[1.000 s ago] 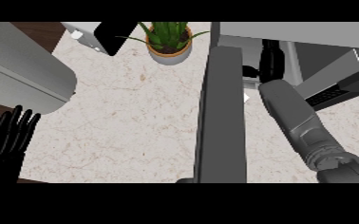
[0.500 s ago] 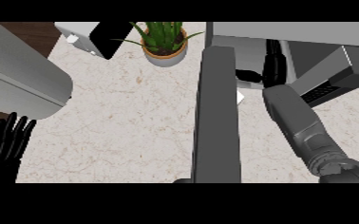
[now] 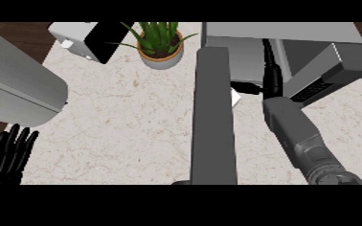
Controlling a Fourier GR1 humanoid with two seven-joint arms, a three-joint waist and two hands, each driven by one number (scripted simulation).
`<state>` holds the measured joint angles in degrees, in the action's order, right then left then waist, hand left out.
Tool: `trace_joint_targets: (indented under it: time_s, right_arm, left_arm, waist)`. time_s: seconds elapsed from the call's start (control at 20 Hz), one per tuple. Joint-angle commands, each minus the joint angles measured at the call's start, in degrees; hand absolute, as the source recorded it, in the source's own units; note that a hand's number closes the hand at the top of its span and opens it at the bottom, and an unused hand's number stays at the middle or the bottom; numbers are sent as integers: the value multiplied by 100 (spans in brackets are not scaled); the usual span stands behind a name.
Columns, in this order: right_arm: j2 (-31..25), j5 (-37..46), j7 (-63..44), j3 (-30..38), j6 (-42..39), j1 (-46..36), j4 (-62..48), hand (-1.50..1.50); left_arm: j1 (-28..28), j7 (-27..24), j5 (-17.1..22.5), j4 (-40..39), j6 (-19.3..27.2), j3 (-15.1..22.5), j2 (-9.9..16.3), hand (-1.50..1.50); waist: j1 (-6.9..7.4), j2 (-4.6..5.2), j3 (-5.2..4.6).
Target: Pick up the milk, place it into the microwave and close the microwave
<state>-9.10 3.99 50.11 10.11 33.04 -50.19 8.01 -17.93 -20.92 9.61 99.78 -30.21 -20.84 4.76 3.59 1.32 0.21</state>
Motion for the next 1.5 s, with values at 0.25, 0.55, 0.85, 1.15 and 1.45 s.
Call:
trace_joint_targets:
  time_s: [0.25,0.55,0.85,1.15,1.45]
  right_arm:
    - [501,-350,828,270,-993,716,254,-150]
    - [754,-388,1035,98,-2129,1279,507,-150]
    - [881,-515,1119,-114,-2751,1982,1296,-150]
    - [812,-406,773,-651,-2700,3270,2675,-150]
    - [734,-969,371,-767,-3503,4364,4379,-150]
  left_arm:
    - [-353,-267,-548,31,-262,597,-290,-150]
    - [-720,103,-56,554,-774,875,-288,-150]
    - [-536,459,-155,831,-716,1213,-383,-150]
    - [-222,284,-636,426,-1033,1410,-69,-150]
    - [610,788,-1223,421,-433,1939,-461,150]
  waist:
    - [-211,-76,-12]
    - [-324,-145,-18]
    - [-414,-166,-23]
    - [-535,-194,-34]
    - [-571,-176,-32]
